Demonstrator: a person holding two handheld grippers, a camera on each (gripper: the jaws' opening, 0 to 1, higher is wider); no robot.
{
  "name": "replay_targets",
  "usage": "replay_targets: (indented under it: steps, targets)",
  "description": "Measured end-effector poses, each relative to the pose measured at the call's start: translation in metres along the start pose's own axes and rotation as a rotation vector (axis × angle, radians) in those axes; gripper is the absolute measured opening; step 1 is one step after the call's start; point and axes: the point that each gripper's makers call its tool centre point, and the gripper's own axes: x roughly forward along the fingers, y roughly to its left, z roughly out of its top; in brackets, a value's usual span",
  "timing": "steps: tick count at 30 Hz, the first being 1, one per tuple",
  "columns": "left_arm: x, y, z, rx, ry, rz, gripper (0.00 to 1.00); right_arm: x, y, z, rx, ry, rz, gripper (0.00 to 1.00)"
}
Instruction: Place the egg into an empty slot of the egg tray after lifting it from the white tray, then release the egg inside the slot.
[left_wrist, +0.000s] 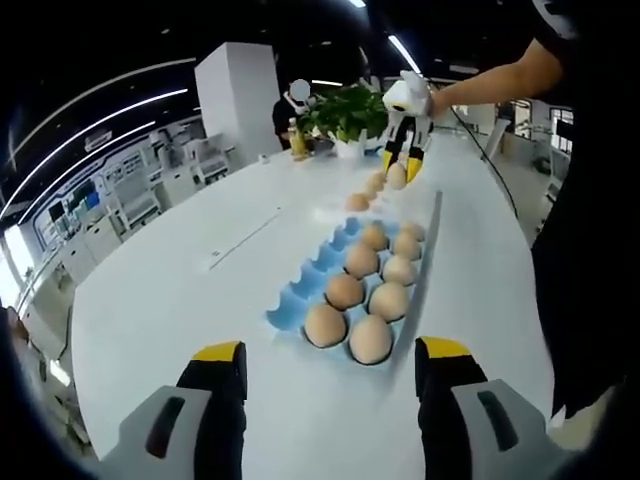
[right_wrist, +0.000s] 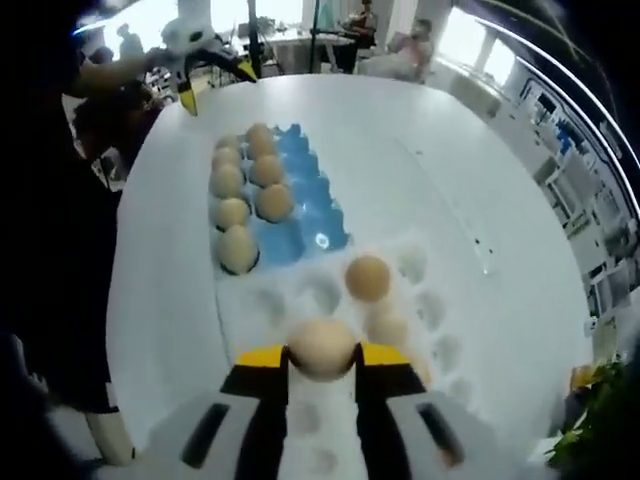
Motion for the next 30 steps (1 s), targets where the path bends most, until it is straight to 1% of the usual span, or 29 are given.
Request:
replay_targets:
  steps: [4, 12, 13, 21, 25, 30]
  targets:
    - [0.001, 0.000, -0.002, 0.000, 0.009, -0.003, 0.69, 0.008, 0.004, 0.011, -0.020, -0.011, 0.025, 0.25]
    - [0.001, -0.001, -0.002, -0.005, 0.003, -0.003, 0.68, 0.025, 0.011, 0.029, -0.059, -0.029, 0.056, 0.25]
    - [0.001, -0.001, -0.002, -0.007, 0.005, -0.004, 0.67, 0.028, 0.015, 0.033, -0.059, -0.032, 0.068, 0.25]
    - [0.000, -0.001, -0.001, -0.003, -0.003, -0.001, 0.67, 0.052, 0.023, 0.059, -0.097, -0.061, 0.103, 0.25]
    - [-0.001, 0.000, 0.000, -0.003, -0.005, 0.002, 0.67, 0.060, 0.024, 0.063, -0.108, -0.058, 0.116, 0.25]
    - [-0.002, -0.002, -0.001, -0.004, -0.003, -0.002, 0.66, 0.072, 0.026, 0.061, -0.111, -0.033, 0.134, 0.25]
